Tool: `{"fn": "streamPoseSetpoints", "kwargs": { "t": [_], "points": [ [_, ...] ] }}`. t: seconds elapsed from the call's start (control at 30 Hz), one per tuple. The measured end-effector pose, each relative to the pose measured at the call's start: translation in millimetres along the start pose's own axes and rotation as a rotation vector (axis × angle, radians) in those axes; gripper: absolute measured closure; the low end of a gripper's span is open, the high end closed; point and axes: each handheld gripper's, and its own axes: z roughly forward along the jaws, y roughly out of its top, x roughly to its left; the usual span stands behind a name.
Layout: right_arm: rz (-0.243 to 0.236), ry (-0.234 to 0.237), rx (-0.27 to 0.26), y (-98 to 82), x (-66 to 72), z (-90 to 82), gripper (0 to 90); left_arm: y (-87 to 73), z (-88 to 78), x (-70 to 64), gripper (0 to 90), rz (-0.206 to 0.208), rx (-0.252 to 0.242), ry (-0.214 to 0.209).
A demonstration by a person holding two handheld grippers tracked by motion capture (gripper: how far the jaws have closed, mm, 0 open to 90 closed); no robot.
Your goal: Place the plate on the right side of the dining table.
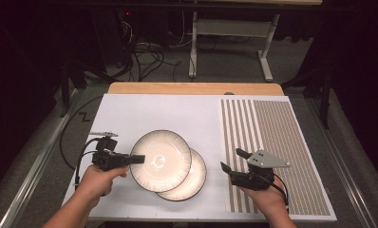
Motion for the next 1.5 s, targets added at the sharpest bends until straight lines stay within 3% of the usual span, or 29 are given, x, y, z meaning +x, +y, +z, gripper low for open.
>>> {"fn": "streamPoseSetpoints", "kwargs": {
  "t": [0.13,0.17,0.23,0.37,0.43,0.7,0.87,0.93,1.0,1.23,1.5],
  "points": [
    [0.005,-0.014,-0.005,-1.9,-4.5,-5.7,27.9,-3.8,-3.6,-4.9,80.3,0.062,-0.044,0.021],
    [0.005,-0.014,-0.005,-1.9,-4.5,-5.7,27.9,-3.8,-3.6,-4.9,80.3,0.062,-0.044,0.021],
    [0.000,-0.024,-0.013,-3.9,-6.7,-9.5,24.5,-7.0,-5.3,-9.5,80.3,0.111,-0.072,0.034],
    [0.002,-0.037,-0.016,-7.1,-8.9,-12.1,20.3,-11.4,-7.0,-13.7,80.4,0.168,-0.111,0.045],
    [0.004,-0.041,-0.015,-7.9,-9.1,-13.0,19.2,-12.3,-7.4,-14.3,80.5,0.176,-0.120,0.047],
    [0.002,-0.066,-0.038,-10.8,-9.6,-22.0,12.2,-26.2,-12.0,-19.1,80.5,0.282,-0.239,0.073],
    [0.013,-0.073,-0.060,-11.7,-8.9,-25.9,5.6,-33.8,-15.1,-18.9,80.4,0.323,-0.278,0.066],
    [0.015,-0.078,-0.068,-11.4,-8.7,-26.4,2.9,-35.8,-16.6,-17.2,80.2,0.332,-0.272,0.049],
    [0.021,-0.080,-0.072,-11.3,-8.5,-25.9,1.1,-38.3,-18.0,-17.3,79.9,0.343,-0.279,0.060],
    [0.020,-0.087,-0.079,-11.3,-7.5,-25.7,1.0,-43.6,-20.8,-19.3,79.7,0.384,-0.300,0.073],
    [0.014,-0.075,-0.096,-6.6,-2.8,-22.9,1.0,-44.2,-21.1,-19.8,79.4,0.391,-0.300,0.081]
  ]
}}
